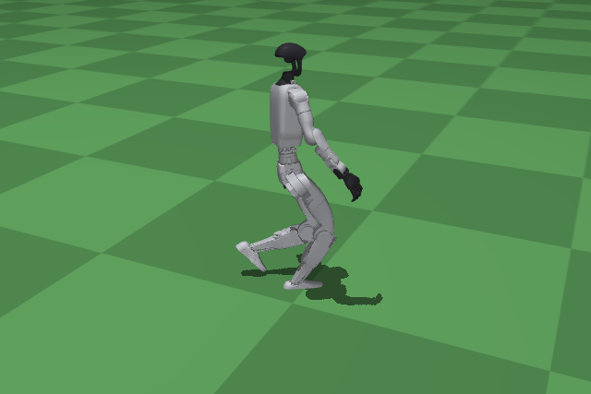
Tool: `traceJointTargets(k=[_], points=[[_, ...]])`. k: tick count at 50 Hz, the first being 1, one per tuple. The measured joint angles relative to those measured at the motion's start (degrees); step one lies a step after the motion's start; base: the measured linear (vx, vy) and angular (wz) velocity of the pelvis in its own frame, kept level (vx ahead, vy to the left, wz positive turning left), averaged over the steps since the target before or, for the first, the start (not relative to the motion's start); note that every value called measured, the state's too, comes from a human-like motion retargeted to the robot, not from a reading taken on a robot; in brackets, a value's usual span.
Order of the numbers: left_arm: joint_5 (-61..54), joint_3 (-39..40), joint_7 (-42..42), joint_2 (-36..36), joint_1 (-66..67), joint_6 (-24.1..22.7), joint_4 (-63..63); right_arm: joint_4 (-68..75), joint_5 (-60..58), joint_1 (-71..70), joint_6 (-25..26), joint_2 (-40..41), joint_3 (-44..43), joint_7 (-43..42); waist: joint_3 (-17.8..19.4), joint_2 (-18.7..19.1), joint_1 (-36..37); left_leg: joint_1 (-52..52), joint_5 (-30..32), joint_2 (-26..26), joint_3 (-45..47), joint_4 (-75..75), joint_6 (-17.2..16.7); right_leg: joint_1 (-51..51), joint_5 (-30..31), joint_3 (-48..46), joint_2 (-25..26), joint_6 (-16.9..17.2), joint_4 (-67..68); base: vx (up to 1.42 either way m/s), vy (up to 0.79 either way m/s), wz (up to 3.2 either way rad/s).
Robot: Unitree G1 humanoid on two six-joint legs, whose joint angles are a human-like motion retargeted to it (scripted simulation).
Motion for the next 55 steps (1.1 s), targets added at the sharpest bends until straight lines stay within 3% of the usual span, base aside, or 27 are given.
traceJointTargets(k=[3,5,7,10,15,17,20,23,27,30,35,38,40,43,45,47,50,52,53,55], points=[[2.6,-1.0,3.6,0.8,-2.9,-0.1,-0.5,-4.3,-1.8,-1.0,-0.4,1.4,2.1,-0.1,1.0,-0.7,0.6,5.9,-4.2,-8.6,-11.2,-5.7,-1.1,-3.7,5.0,9.2,7.3,3.1,1.3,-0.49,0.38,-3.97],[3.8,-1.7,6.0,2.2,-6.2,-0.4,-0.6,-6.0,-2.6,-1.4,-0.2,3.1,2.4,-0.2,2.2,-1.0,-0.3,9.9,-10.3,-10.1,-15.3,-12.4,1.1,-5.3,9.0,13.6,11.4,6.0,-0.1,-0.62,0.22,-3.21],[3.5,-2.4,8.4,4.1,-10.4,-1.0,-1.5,-7.2,-1.7,-1.7,0.0,4.6,1.8,-0.1,3.9,-2.3,-1.6,10.4,-16.9,-9.0,-13.6,-20.4,5.5,-7.7,12.1,15.9,11.6,9.2,-3.2,-0.7,0.13,-2.77],[0.4,-2.3,11.8,6.8,-15.6,-2.0,-4.6,-8.9,1.4,-1.0,-0.1,5.5,1.0,-0.1,5.9,-6.6,-3.0,6.7,-19.1,-11.1,-8.1,-30.8,9.5,-12.0,7.6,14.2,4.0,10.3,-2.6,-0.74,0.05,-2.41],[-6.6,-0.3,16.7,9.4,-16.6,-3.9,-12.7,-12.8,6.1,1.6,-1.4,3.4,-0.5,-1.7,6.5,-11.9,-4.8,-2.4,-17.4,-13.7,1.5,-36.5,11.0,-7.9,-4.4,7.8,-14.1,5.3,21.0,-0.71,-0.04,-1.67],[-8.3,0.9,18.3,9.2,-13.9,-4.2,-15.3,-14.9,7.3,2.4,-2.0,2.1,-2.3,-3.7,5.5,-15.0,-4.9,-6.0,-14.3,-15.9,4.9,-40.2,11.7,-1.6,-4.9,8.6,-21.2,5.5,27.6,-0.73,-0.05,-1.22],[-9.1,2.3,20.3,7.3,-8.7,-5.0,-15.4,-16.5,7.7,2.8,-3.1,1.2,-5.6,-7.4,4.6,-19.1,-3.8,-12.6,-9.8,-17.3,10.3,-43.0,12.7,9.6,-1.3,10.1,-26.1,9.9,27.5,-0.77,-0.08,-1.17],[-8.5,3.3,21.7,4.5,-4.0,-5.4,-11.1,-19.1,6.5,0.7,-4.0,0.5,-7.6,-11.4,4.9,-19.9,-2.2,-19.9,-11.4,-15.0,12.1,-41.0,13.1,16.8,-3.8,10.2,-24.0,12.4,17.7,-0.73,-0.14,-1.49],[-7.4,4.3,18.3,0.0,0.1,-4.9,-3.6,-23.7,2.1,-5.2,-5.2,-1.2,-6.1,-13.5,7.0,-16.0,-0.3,-30.8,-16.3,-6.8,8.9,-34.3,11.5,17.2,-12.9,7.6,-17.6,8.6,7.0,-0.61,-0.22,-1.72],[-6.7,4.2,13.5,-3.1,2.5,-4.3,0.6,-25.4,-0.5,-9.9,-5.5,-1.7,-3.2,-12.7,8.4,-12.2,2.4,-36.2,-16.8,-0.4,5.5,-27.0,9.3,16.0,-14.1,6.5,-12.2,5.9,3.1,-0.35,-0.24,-1.75],[-8.8,3.7,9.2,-5.0,7.3,-3.9,1.3,-22.3,-3.2,-15.9,-5.2,-0.5,0.4,-9.6,8.7,-9.8,8.0,-37.4,-17.0,3.9,6.2,-25.6,8.0,17.5,-15.1,7.1,-9.3,5.2,-0.8,0.07,-0.11,-1.23],[-12.1,4.4,8.8,-3.9,9.2,-4.0,0.0,-16.3,-3.4,-16.6,-4.5,1.9,1.4,-7.8,7.7,-11.7,10.1,-34.3,-15.9,2.7,11.1,-28.2,8.7,18.6,-15.1,5.2,-13.2,7.2,1.3,0.44,0.07,-0.53],[-14.7,4.5,8.9,-2.6,9.6,-4.0,-0.6,-11.2,-2.8,-15.5,-3.6,3.8,1.9,-6.2,7.4,-15.7,10.5,-30.7,-14.4,-2.1,15.6,-30.5,10.2,18.8,-12.9,3.5,-20.6,10.4,7.4,0.6,0.15,-0.14],[-17.7,4.2,9.1,-0.4,8.3,-3.6,-2.1,-3.0,-0.3,-11.6,-1.7,7.2,2.8,-2.1,6.8,-20.9,9.4,-23.5,-12.1,-10.0,19.6,-36.8,13.2,15.0,6.0,1.7,-33.3,14.7,22.2,0.65,0.2,0.02],[-18.9,3.4,9.9,1.4,6.1,-3.4,-4.4,1.4,1.3,-9.0,-0.6,8.8,3.2,0.2,7.3,-23.9,7.0,-15.6,-10.1,-16.5,20.8,-45.8,15.5,9.7,15.3,3.1,-42.2,14.2,33.0,0.72,0.23,0.22],[-19.4,2.6,11.7,3.5,3.0,-3.6,-7.6,4.1,2.5,-6.3,-0.3,9.6,3.3,0.6,8.3,-25.6,3.5,-3.6,-6.3,-23.3,18.8,-59.6,16.2,4.4,13.6,5.2,-48.9,11.5,39.6,0.79,0.17,0.16],[-19.1,1.6,14.6,6.8,-1.9,-5.0,-12.4,5.4,3.8,-1.3,-0.7,9.6,2.3,-0.5,8.8,-25.6,-2.4,11.3,-3.5,-28.1,14.6,-71.9,14.9,-2.8,4.1,5.4,-52.7,8.6,40.5,0.78,0.03,0.04],[-18.4,1.8,16.2,9.5,-5.6,-5.9,-16.3,4.7,4.7,1.7,-1.4,8.5,1.0,-1.4,8.8,-22.4,-5.1,26.8,2.5,-26.8,9.8,-90.7,13.7,-6.4,-0.6,2.8,-48.3,8.2,33.1,0.73,-0.06,-0.22],[-17.6,1.6,16.7,10.7,-6.8,-6.6,-17.9,4.5,5.0,3.1,-1.7,8.1,0.2,-1.8,9.1,-22.2,-6.6,29.7,2.2,-27.0,9.0,-91.7,13.1,-8.5,-2.1,2.6,-47.5,9.0,28.9,0.63,-0.08,0.04],[-15.7,1.8,17.8,13.0,-9.6,-7.7,-21.2,3.2,5.5,5.3,-2.0,6.8,-1.5,-2.4,9.3,-18.7,-9.1,33.7,-1.1,-23.6,8.6,-91.3,11.8,-9.4,-4.1,-0.5,-41.4,10.9,17.0,0.57,-0.08,0.15]])
